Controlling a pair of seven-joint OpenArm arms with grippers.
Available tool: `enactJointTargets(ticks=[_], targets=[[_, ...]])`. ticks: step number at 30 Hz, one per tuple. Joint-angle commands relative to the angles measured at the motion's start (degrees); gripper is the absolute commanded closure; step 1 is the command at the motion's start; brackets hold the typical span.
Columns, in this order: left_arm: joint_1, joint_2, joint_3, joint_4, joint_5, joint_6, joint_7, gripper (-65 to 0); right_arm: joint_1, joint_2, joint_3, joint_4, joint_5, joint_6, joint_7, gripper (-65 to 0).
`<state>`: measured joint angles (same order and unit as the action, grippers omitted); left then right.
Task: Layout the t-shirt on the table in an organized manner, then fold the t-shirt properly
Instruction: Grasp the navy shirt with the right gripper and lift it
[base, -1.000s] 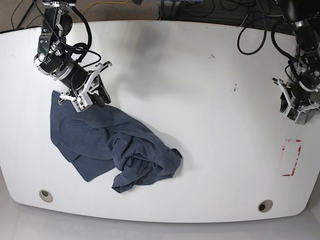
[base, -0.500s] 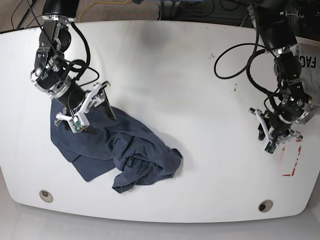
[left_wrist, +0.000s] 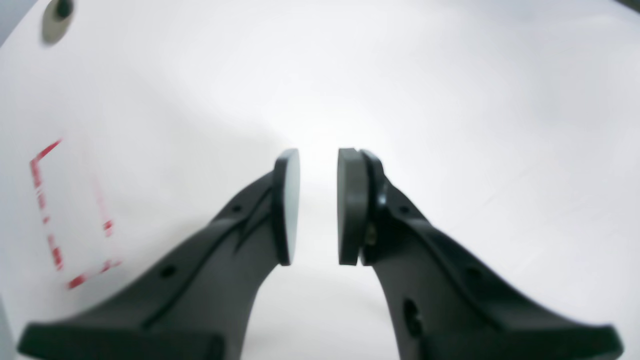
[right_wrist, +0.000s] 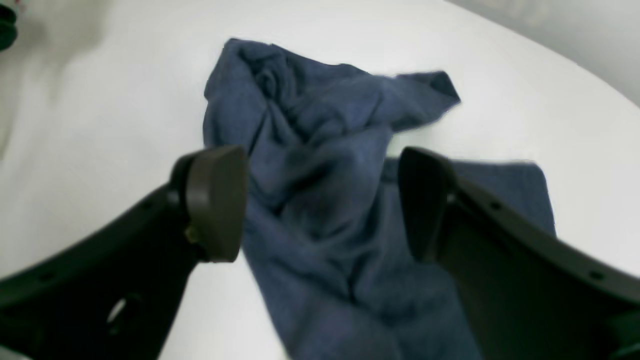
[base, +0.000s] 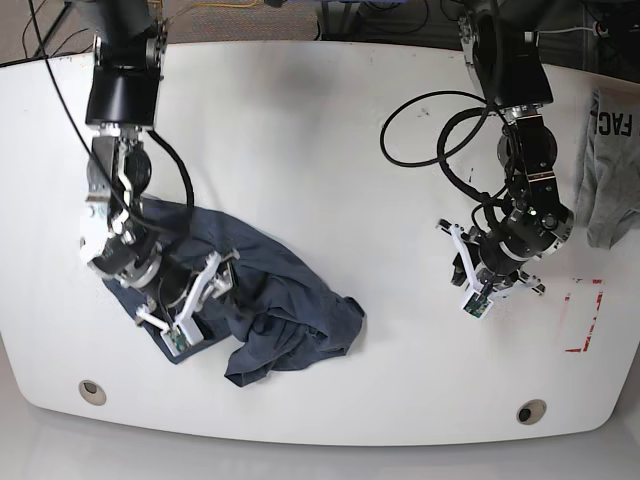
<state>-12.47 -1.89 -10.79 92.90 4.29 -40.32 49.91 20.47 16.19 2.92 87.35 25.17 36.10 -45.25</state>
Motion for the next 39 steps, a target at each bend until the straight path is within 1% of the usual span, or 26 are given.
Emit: enactJointTargets(ticks=[1, 5, 6, 8, 11, 13, 17, 19, 25, 30, 39], targets=[[-1.2, 0.8, 0.0, 1.1, -0.3, 0.3, -0.7, -12.2, 6.0, -0.8, -0.4, -5.3, 0.6, -0.3, 1.4, -43.8], [0.1, 1.8, -0.1, 1.1, -0.3, 0.3, -0.7, -12.2, 13.2, -2.3, -0.4, -16.8, 0.6, 0.0, 1.9, -43.8], [0.3, 1.8, -0.1, 1.1, -0.3, 0.3, -0.7, -12.2, 14.0, -2.5, -0.4, -18.1, 0.6, 0.0, 2.0, -43.8], [1.1, 2.3, 0.0, 1.1, -0.3, 0.3, -0.7, -12.2, 17.6, -2.8, -0.6, -24.5, 0.6, 0.0, 4.1, -43.8], [1.4, 3.2, 0.0, 1.2, -0.3, 0.3, -0.7, -12.2, 20.5, -3.7, -0.8, -30.9, 0.6, -0.2, 6.7, -43.8], [1.5, 3.3, -0.1, 1.2, -0.3, 0.3, -0.7, -13.8, 22.6, -4.4, -0.8, -35.5, 0.6, -0.3, 8.5, -43.8], [2.8, 3.4, -0.2, 1.2, -0.4, 0.3, -0.7, -20.8, 25.7, -5.1, -0.8, -43.9, 0.6, -0.3, 12.0, -43.8], [3.3, 3.4, -0.2, 2.0, -0.5, 0.3, -0.7, -23.1, 26.4, -5.2, -0.8, -46.7, 0.6, -0.4, 13.6, -43.8], [4.5, 3.4, 0.0, 5.5, -0.5, 0.3, -0.8, -23.2, 26.2, -5.2, -0.8, -50.6, 0.5, -0.4, 16.2, -43.8], [5.1, 3.4, -0.1, 7.0, -0.5, 0.3, -0.8, -23.2, 23.9, -5.3, -0.8, -50.6, -2.1, -0.4, 16.5, -43.8], [6.2, 3.4, -0.2, 8.1, -0.5, 0.3, -0.8, -23.2, 22.1, -8.4, -0.7, -50.5, -6.0, -0.4, 16.5, -43.8]])
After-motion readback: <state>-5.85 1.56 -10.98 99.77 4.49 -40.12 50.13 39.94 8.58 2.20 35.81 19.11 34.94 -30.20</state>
